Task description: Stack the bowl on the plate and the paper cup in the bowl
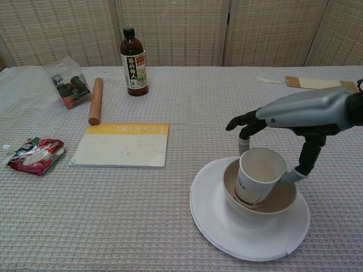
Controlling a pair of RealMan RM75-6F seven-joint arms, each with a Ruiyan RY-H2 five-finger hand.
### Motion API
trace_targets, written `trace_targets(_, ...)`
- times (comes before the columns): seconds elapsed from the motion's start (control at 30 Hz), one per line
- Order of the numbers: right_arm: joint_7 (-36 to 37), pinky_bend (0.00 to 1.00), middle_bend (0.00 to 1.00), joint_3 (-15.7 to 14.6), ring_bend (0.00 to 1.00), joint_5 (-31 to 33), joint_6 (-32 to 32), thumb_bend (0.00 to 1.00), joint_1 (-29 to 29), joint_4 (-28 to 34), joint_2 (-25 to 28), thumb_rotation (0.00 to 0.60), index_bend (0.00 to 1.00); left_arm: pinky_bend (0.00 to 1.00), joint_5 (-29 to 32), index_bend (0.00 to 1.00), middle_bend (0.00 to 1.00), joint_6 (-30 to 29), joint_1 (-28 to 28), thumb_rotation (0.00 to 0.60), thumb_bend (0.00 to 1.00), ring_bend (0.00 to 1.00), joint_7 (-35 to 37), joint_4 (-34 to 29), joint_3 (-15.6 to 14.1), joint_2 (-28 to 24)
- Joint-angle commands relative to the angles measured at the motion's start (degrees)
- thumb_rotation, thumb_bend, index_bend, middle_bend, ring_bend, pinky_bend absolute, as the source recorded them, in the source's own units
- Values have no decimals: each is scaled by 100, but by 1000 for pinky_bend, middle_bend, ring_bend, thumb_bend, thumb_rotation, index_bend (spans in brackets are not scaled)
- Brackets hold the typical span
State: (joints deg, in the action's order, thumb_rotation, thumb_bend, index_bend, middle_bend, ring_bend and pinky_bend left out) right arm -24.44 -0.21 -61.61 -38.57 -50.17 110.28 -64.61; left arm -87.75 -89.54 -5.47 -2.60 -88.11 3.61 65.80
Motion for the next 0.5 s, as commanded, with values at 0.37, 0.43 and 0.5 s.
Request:
trace_targets(0.37, 4, 0, 0, -127, 0, 211, 34, 155, -148, -15, 29, 600, 68, 243, 6, 0, 20, -10, 12, 600, 312, 0, 18, -4, 14, -8)
trace_targets(0.43, 38, 0, 0, -146, 0, 208, 54, 144, -159, 4, 60, 600, 55, 243, 2, 0, 20, -11, 12, 600, 312, 0, 11, -2, 13, -5)
trace_targets(0.5, 67, 0, 0, -164, 0, 187, 70, 131, -169, 25, 95, 600, 34, 243, -1, 0, 20, -15, 14, 600, 312, 0, 10, -2, 15, -4)
